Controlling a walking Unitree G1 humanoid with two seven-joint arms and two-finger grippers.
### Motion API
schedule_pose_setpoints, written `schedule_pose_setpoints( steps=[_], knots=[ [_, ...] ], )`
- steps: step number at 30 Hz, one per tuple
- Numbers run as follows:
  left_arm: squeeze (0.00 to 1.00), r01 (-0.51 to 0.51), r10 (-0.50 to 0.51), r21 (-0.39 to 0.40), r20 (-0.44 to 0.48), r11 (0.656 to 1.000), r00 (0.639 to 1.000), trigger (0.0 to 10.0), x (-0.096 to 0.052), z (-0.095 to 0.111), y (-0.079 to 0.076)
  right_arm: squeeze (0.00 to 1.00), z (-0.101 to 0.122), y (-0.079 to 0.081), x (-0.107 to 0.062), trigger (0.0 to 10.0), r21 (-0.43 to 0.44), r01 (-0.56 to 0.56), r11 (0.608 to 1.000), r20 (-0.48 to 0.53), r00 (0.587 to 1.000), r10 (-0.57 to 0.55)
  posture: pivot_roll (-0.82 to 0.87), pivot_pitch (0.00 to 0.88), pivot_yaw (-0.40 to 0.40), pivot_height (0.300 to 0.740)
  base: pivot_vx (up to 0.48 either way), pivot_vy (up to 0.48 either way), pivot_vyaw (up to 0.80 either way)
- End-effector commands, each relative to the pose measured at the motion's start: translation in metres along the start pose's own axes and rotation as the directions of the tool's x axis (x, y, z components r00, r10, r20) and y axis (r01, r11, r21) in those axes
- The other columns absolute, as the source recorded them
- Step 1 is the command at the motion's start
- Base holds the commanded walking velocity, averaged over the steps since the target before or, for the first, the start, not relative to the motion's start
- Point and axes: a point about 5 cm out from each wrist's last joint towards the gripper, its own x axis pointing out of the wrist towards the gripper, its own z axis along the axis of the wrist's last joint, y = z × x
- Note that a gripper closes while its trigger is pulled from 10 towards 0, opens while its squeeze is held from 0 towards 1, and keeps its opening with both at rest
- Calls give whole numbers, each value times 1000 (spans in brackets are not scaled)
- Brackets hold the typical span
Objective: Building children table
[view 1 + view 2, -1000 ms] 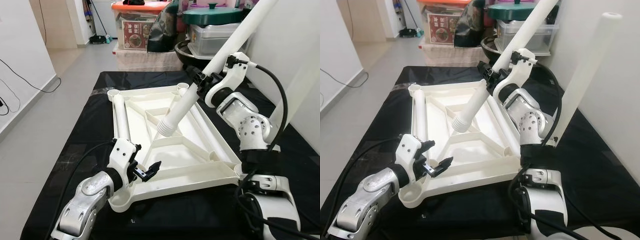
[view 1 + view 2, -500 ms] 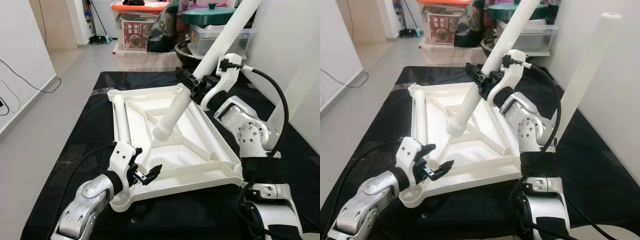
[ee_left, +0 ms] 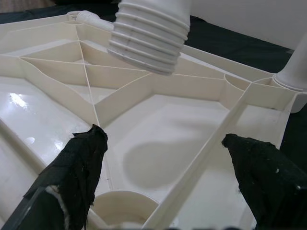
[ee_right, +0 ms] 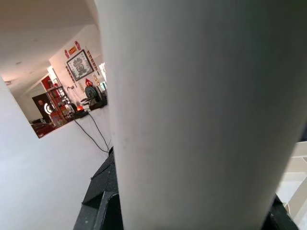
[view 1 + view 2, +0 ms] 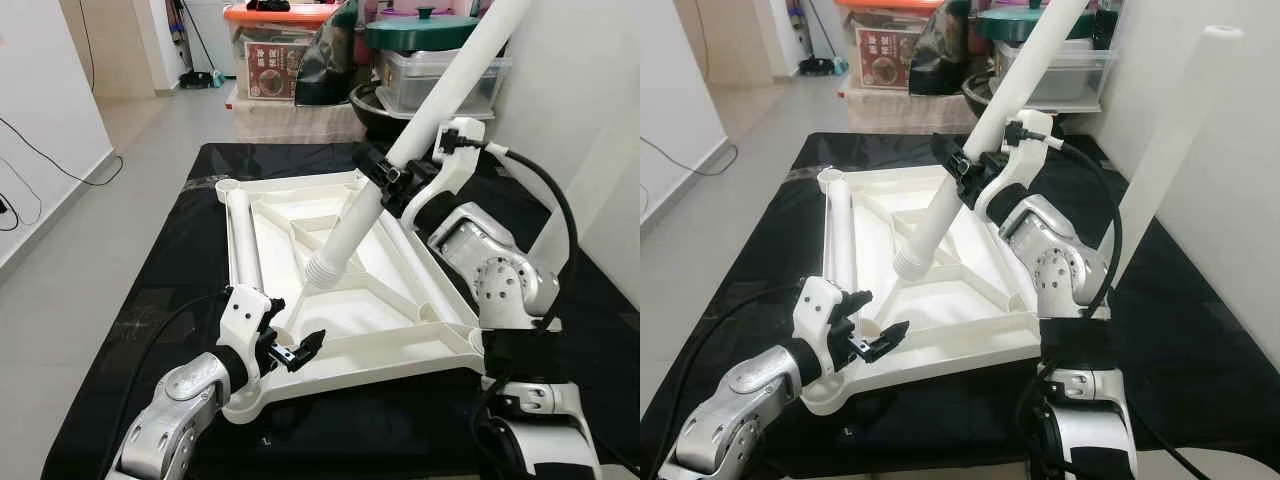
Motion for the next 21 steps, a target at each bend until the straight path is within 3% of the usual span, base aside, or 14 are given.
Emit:
schedule_pose_setpoints(
  steps=[1, 18, 21],
  knots=[
    [0, -21, 21, -20, -20, 1000, 1000, 10000, -2, -6, 2, 0, 3, 4, -1, 0, -6, -10, 1000, 22, 1000, 10, -56, 0, -42, 740, 0, 0, 0],
    [0, -30, 29, -42, -6, 999, 1000, 10000, -1, -6, 0, 0, -3, 6, -3, 0, -3, -2, 1000, 19, 1000, 2, -54, 0, -44, 740, 0, 461, 0],
    [0, -47, 47, -37, 4, 998, 999, 10000, -1, -5, 2, 0, -3, 4, -3, 0, -14, 14, 1000, 18, 1000, -13, -54, 0, -43, 740, 0, 0, 0]
  ],
)
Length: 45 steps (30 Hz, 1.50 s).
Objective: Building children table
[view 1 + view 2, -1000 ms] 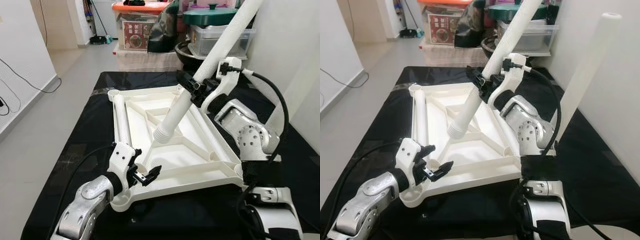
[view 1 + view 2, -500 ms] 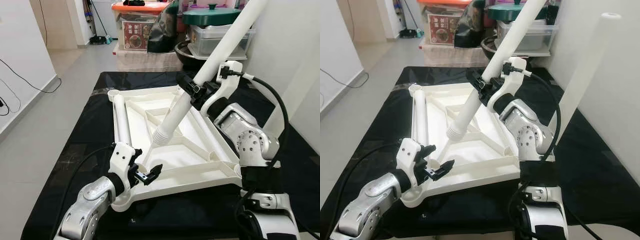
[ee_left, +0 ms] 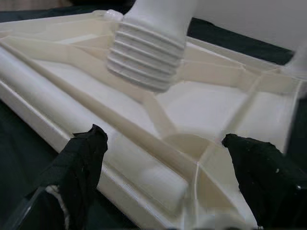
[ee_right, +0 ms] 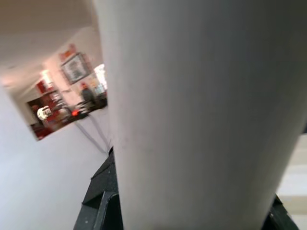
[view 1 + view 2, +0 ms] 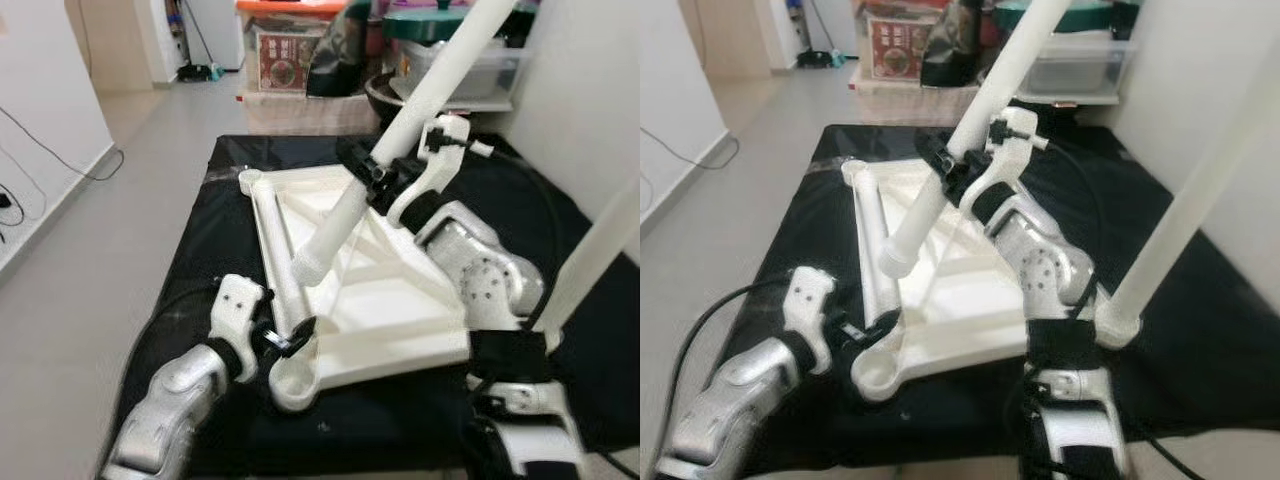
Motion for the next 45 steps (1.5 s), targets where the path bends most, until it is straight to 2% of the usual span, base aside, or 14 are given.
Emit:
schedule_pose_setpoints(
  steps=[1, 11, 17, 21, 22, 26, 29, 32, 36, 41, 42, 45],
  knots=[
    [0, -24, 24, 14, 3, 1000, 1000, 10000, -1, 1, 6, 0, 7, 8, 3, 0, -22, -26, 999, 30, 999, 27, -54, 0, -43, 740, 0, 0, 0],
    [0, -36, 36, 10, 2, 999, 999, 10000, -2, 1, 6, 0, 8, 2, -1, 0, -76, 0, 997, 20, 1000, 2, -53, 0, -41, 740, 0, 0, 0],
    [0, -105, 105, -3, 5, 994, 994, 10000, -3, -1, 13, 0, 5, -5, -15, 0, -195, -6, 981, -31, 1000, 0, -56, 0, -38, 740, 0, 0, 0],
    [0, -121, 121, -14, 10, 993, 993, 10000, -3, -1, 15, 0, 5, -7, -20, 0, -224, -29, 974, -55, 998, 17, -56, 0, -38, 740, 0, 0, 0],
    [0, -139, 139, -23, 15, 990, 990, 10000, -5, 0, 19, 0, 7, -9, -27, 0, -262, -68, 963, -88, 995, 46, -59, 0, -35, 740, 0, 0, 0],
    [0, -152, 152, -27, 16, 988, 988, 10000, -9, 1, 25, 0, 13, -8, -36, 0, -302, -132, 944, -132, 987, 96, -65, 0, -35, 740, 0, 0, 0],
    [0, -161, 162, -32, 17, 986, 987, 10000, -11, 0, 27, 0, 15, -3, -41, 0, -304, -194, 933, -166, 975, 149, -65, 0, -34, 740, 0, 0, 0],
    [0, -168, 169, -33, 17, 985, 985, 10000, -12, 0, 29, 0, 12, 11, -46, 0, -292, -294, 910, -203, 949, 242, -58, 0, -37, 740, 0, 0, 0],
    [0, -172, 172, -33, 17, 985, 985, 10000, -13, 0, 29, 0, 11, 18, -48, 0, -287, -338, 897, -214, 935, 283, -57, 0, -37, 740, 0, 0, 0],
    [0, -168, 169, -26, 21, 985, 985, 10000, -12, 2, 32, 0, 9, 23, -42, 0, -279, -305, 910, -183, 948, 262, -60, 0, -32, 740, 0, 0, 0],
    [0, -55, 56, -23, 52, 998, 997, 10000, -10, 10, 25, 0, 9, 14, -30, 0, -267, -183, 946, -145, 978, 148, -67, 0, -26, 740, 0, 0, 0],
    [0, 2, -1, -11, 62, 1000, 998, 10000, -10, 13, 22, 0, 9, 10, -27, 0, -259, -143, 955, -133, 985, 112, -67, 0, -26, 740, 0, 0, 0]
  ],
)
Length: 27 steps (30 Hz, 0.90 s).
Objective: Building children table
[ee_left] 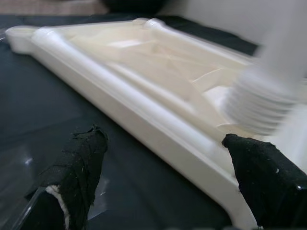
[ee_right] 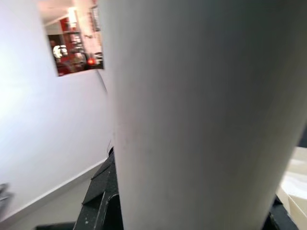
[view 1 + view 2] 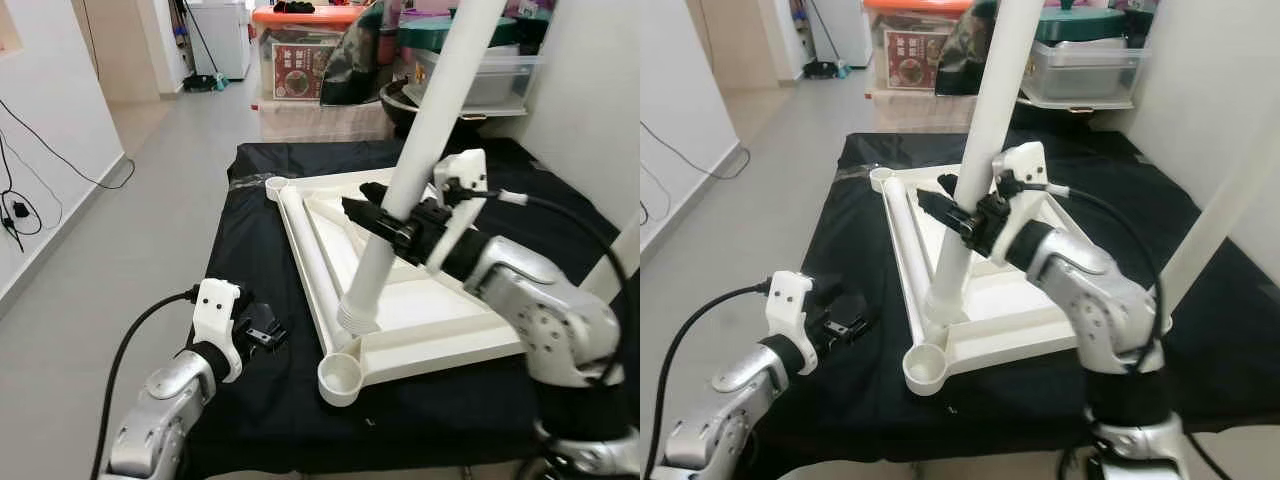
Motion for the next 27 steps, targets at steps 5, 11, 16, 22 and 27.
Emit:
schedule_pose_setpoints(
  steps=[5, 11, 16, 22, 27],
  knots=[
    [0, 263, -264, 63, 5, 963, 965, 10000, -10, 18, -11, 0, 1, -11, 8, 0, 26, 77, 997, -13, 997, -77, -58, 0, -28, 740, 0, 0, 0],
    [0, 302, -302, 122, -18, 946, 953, 10000, -7, 23, -8, 0, 3, -5, 14, 0, 74, 34, 997, -25, 999, -32, -62, 0, -28, 740, 0, 0, 0],
    [0, 286, -287, 156, -17, 945, 958, 10000, -4, 26, 0, 0, 9, 6, 18, 0, 115, -21, 993, -8, 1000, 22, -66, 0, -24, 740, 0, 0, 0],
    [0, 316, -317, 173, -19, 933, 948, 10000, 1, 31, 4, 0, 20, 28, 25, 0, 149, -103, 984, 31, 995, 99, -74, 0, -16, 740, 0, 0, 0],
    [0, 370, -369, 182, -42, 911, 929, 10000, 4, 31, 2, 0, 24, 36, 30, 0, 150, -135, 979, 46, 991, 129, -77, 0, -16, 740, 0, 0, 0]
  ],
)
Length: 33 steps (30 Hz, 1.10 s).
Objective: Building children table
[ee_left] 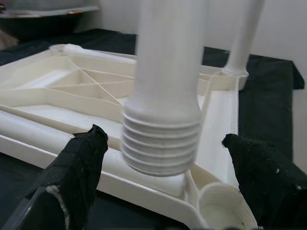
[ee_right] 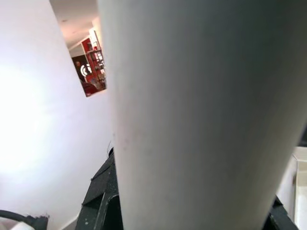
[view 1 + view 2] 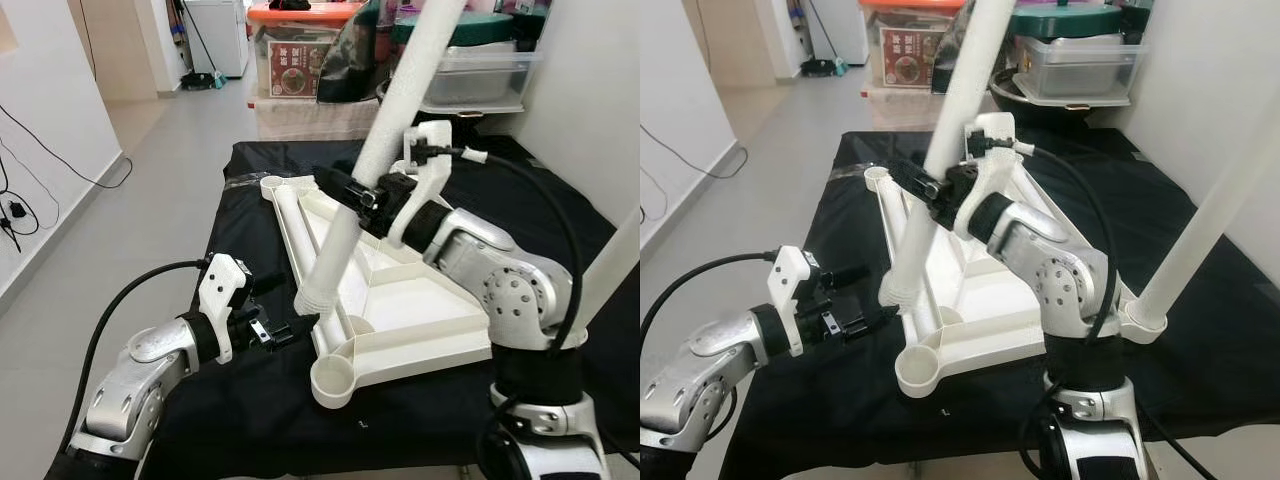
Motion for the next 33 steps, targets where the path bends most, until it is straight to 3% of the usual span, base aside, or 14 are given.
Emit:
schedule_pose_setpoints(
  steps=[1, 10, 22, 31, 32, 33],
  knots=[
    [0, 31, -30, 22, -24, 999, 999, 10000, 1, -1, 1, 0, 4, 8, 5, 0, -5, -34, 999, 5, 999, 34, -75, 0, -17, 740, 0, 0, 0],
    [0, 63, -60, 53, -49, 997, 997, 10000, 5, -3, 2, 0, 4, 19, 10, 0, 8, -80, 997, 4, 997, 80, -77, 0, -13, 740, 0, 0, 0],
    [0, -23, 28, 138, -35, 990, 999, 10000, 10, 0, 16, 0, -2, 37, 10, 0, 24, -161, 987, -19, 987, 161, -83, 0, -11, 740, 0, 0, 0],
    [0, -8, 13, 127, -43, 992, 999, 10000, 13, -6, 14, 0, -4, 42, 9, 0, 28, -176, 984, -24, 984, 177, -85, 0, -11, 740, 0, 0, 0],
    [0, 11, -4, 122, -51, 993, 999, 8784, 14, -8, 11, 0, -4, 42, 9, 0, 28, -177, 984, -25, 984, 178, -86, 0, -12, 740, 0, 0, 0],
    [0, 30, -23, 119, -63, 992, 998, 6431, 14, -11, 9, 0, -4, 42, 9, 0, 28, -179, 984, -26, 983, 179, -87, 0, -12, 740, 0, 0, 0]
  ],
)
